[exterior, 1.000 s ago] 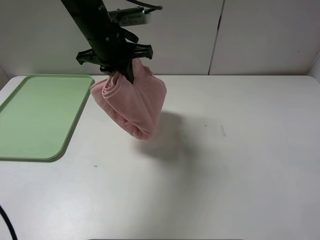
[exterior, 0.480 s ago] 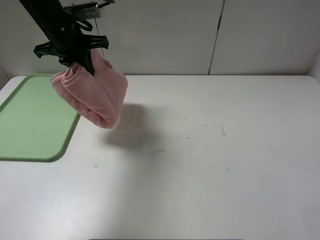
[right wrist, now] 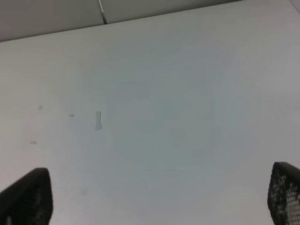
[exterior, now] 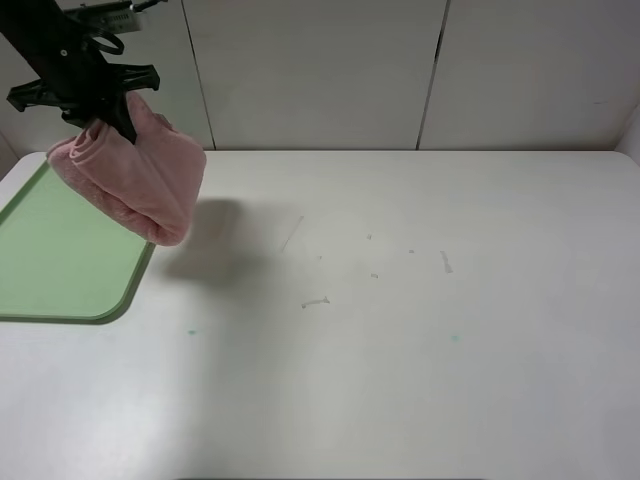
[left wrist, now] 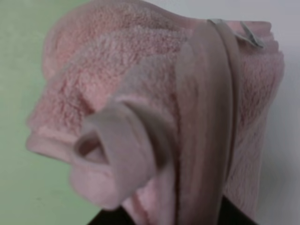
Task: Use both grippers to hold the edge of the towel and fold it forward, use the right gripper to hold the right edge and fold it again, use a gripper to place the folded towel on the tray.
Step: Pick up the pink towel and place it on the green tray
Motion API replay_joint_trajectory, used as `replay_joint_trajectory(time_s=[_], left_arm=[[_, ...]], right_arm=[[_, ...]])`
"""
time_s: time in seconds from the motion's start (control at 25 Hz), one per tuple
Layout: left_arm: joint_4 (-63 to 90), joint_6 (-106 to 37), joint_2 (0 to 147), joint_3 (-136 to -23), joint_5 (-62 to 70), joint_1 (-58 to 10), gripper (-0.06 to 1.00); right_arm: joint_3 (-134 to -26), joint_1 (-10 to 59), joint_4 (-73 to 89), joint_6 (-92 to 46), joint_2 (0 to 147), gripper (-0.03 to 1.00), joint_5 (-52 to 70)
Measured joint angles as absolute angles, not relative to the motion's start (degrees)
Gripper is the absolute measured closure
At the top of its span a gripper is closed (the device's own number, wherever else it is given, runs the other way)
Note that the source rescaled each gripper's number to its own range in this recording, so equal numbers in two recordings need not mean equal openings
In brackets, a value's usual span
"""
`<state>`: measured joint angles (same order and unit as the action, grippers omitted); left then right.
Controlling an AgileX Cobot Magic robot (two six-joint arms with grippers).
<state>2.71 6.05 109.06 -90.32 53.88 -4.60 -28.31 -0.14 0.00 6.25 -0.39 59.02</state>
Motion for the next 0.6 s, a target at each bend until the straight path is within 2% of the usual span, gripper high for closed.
replay_joint_trajectory(time_s=[0.32, 0.6], left_arm=[[2.5, 2.7, 109.1, -87.5, 52.7, 0.4, 0.78], [2.5, -0.6, 109.1, -82.6, 46.1, 3.5, 0.78]], right_arm=[[-28.3, -0.1, 0.0, 6.2, -0.4, -0.03, 59.0], [-28.3, -0.1, 0.0, 6.2, -0.4, -0.03, 59.0]])
